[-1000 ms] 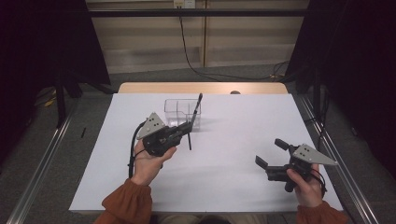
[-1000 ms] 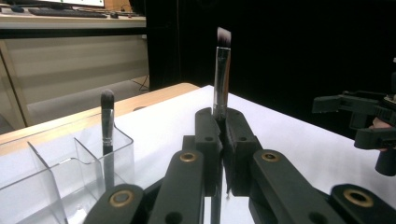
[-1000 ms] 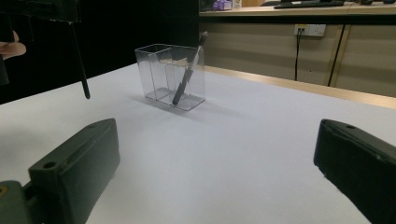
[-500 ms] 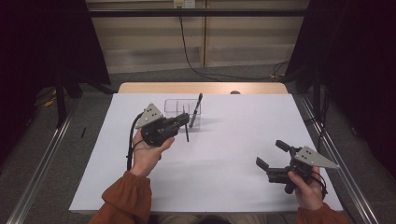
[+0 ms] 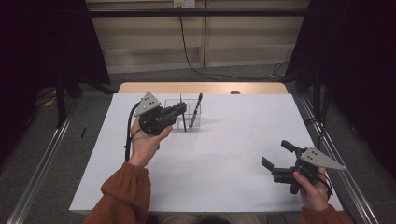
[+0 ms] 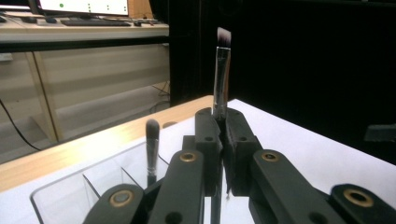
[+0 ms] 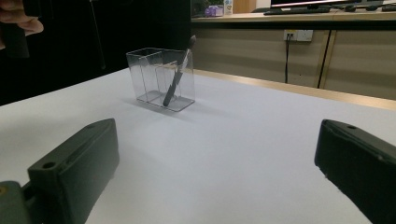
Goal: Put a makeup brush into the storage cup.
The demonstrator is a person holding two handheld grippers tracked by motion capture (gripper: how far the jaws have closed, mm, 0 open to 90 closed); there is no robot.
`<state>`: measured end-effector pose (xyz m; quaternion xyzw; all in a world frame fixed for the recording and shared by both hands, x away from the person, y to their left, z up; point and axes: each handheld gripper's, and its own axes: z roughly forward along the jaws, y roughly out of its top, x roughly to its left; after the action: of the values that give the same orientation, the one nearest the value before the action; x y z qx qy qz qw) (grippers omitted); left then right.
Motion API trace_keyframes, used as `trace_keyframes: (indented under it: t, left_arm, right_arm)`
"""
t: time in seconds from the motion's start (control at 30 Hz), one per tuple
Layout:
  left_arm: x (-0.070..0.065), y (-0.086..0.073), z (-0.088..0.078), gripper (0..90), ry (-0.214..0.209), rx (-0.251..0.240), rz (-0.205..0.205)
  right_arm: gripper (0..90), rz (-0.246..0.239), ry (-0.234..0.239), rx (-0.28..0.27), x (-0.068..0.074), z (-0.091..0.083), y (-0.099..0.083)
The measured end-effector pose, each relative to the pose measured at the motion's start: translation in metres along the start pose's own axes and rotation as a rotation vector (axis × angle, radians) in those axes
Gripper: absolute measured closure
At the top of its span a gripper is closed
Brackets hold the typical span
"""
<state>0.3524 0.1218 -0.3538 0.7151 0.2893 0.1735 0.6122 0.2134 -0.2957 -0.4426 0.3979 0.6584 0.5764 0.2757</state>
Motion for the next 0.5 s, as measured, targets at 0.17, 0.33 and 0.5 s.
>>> trace_keyframes:
  t: [0.17,0.33,0.5]
  left_arm:
    - [0.005,0.007,0.004,85.9,0.014,-0.001,0.010]
    - [0.005,0.013,0.010,85.9,0.019,0.001,0.018]
    - [0.012,0.021,0.017,85.9,0.044,-0.020,0.002]
  right_arm:
    - [0.0,0.001,0.000,0.008,0.000,-0.001,-0.001]
    - [0.0,0.003,0.002,0.011,0.000,0.000,-0.002]
    - [0.0,0.000,0.012,0.016,0.000,0.000,-0.002]
